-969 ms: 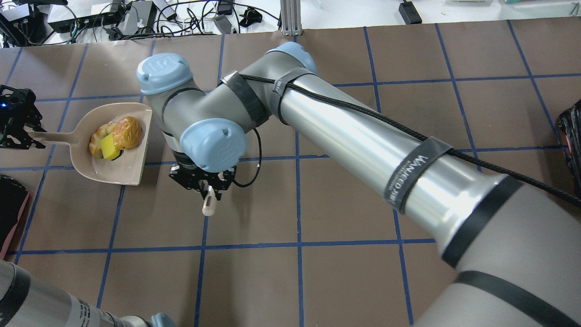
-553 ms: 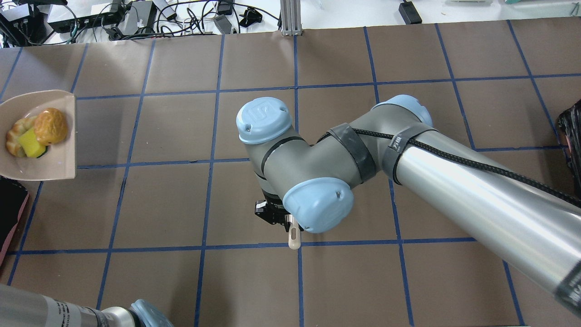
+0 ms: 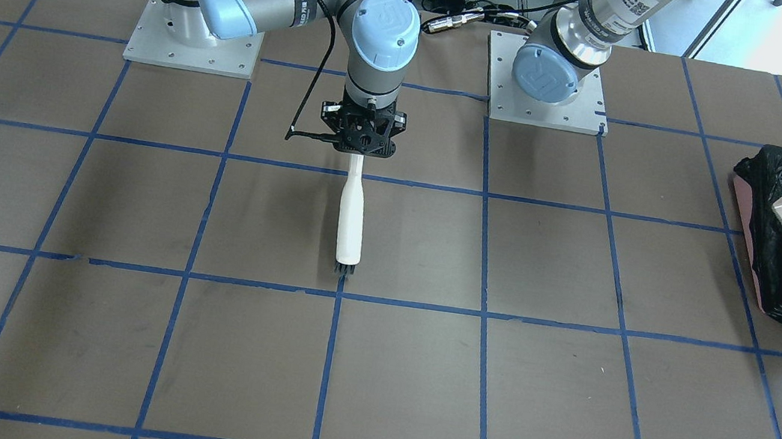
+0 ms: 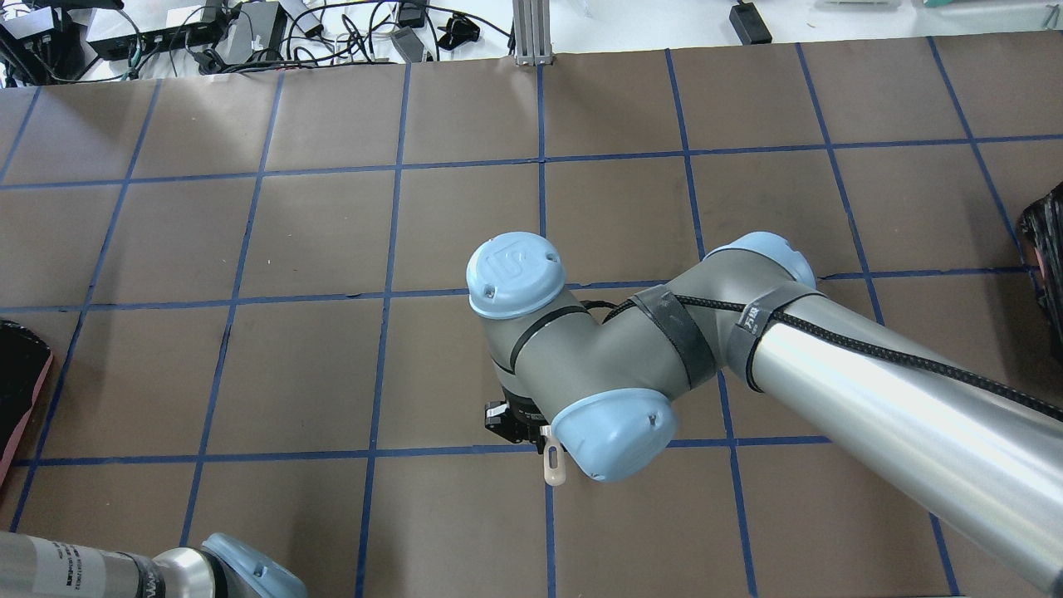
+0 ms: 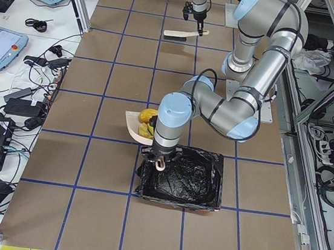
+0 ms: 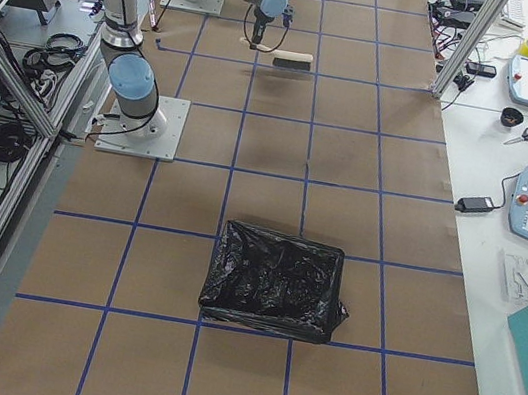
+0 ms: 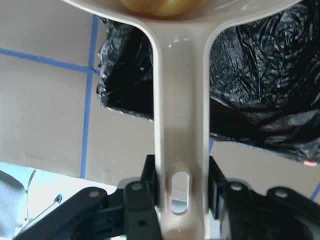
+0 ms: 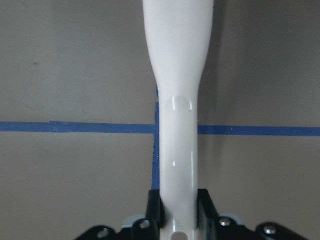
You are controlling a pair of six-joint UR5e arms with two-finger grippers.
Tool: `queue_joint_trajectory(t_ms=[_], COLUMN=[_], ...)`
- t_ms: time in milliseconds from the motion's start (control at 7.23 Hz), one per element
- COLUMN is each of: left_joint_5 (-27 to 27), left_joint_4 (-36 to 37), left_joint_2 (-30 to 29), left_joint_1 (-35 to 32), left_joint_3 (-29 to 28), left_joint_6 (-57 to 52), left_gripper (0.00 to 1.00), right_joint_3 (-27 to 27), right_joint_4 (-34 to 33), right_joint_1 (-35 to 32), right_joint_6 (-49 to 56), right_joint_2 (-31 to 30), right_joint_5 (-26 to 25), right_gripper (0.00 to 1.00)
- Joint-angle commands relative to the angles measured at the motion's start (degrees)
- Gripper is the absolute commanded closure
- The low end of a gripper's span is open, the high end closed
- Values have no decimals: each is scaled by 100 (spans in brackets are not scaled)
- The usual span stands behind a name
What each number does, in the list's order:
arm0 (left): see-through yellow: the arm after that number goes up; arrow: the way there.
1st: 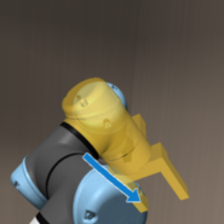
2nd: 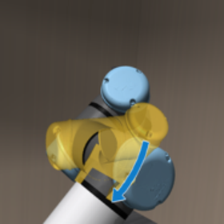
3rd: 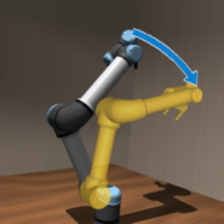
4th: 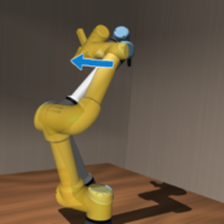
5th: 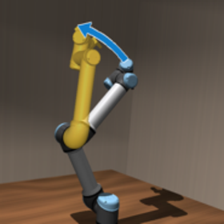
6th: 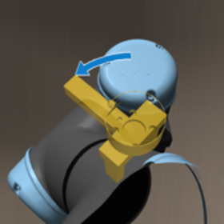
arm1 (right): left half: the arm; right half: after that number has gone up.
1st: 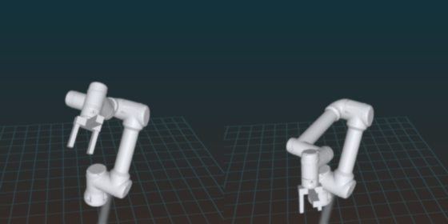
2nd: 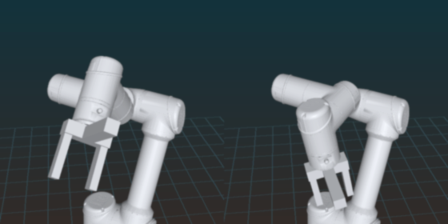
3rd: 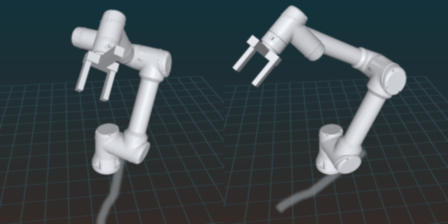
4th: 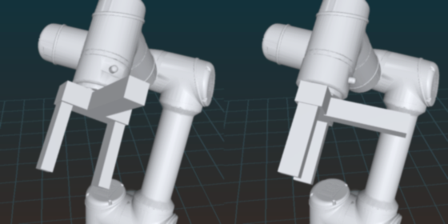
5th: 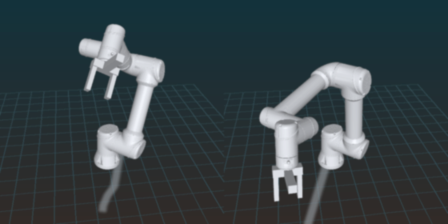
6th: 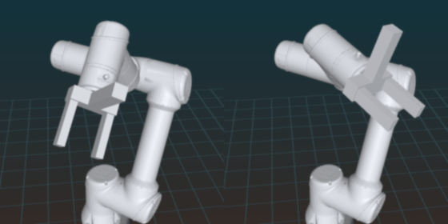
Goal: Sweep and dump trash in nearest bin
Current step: 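Tip the dustpan over the bin with the left gripper while the right holds the brush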
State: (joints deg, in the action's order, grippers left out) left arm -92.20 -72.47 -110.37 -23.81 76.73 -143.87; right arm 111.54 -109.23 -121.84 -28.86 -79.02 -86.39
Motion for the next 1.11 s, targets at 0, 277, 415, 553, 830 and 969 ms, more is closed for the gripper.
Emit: queue_joint_trajectory(t_ms=[0, 277, 415, 553, 830, 969], left_joint_5=[-70, -613, -641, -963, -1089, -1089], left_joint_4=[484, 1277, 1410, 1672, 2532, 2649], left_joint_2=[-142, -335, -423, -476, -406, -424], left_joint_1=[324, 324, 324, 324, 237, 219], left_joint_3=[-254, -176, -159, -89, 8, 17], left_joint_6=[-596, -1098, -1274, -1328, -1705, -1784], left_gripper=[100, 100, 100, 100, 100, 100], right_joint_3=[43, 43, 43, 43, 43, 43], right_joint_4=[-28, -133, -134, -125, -116, -99], right_joint_1=[11, 11, 11, 11, 29, 37], right_joint_6=[-5, -5, -5, 4, 4, -14], right_joint_2=[36, 62, 62, 62, 62, 62], right_joint_5=[26, 235, 324, 325, 307, 272], right_gripper=[100, 100, 100, 100, 100, 100])
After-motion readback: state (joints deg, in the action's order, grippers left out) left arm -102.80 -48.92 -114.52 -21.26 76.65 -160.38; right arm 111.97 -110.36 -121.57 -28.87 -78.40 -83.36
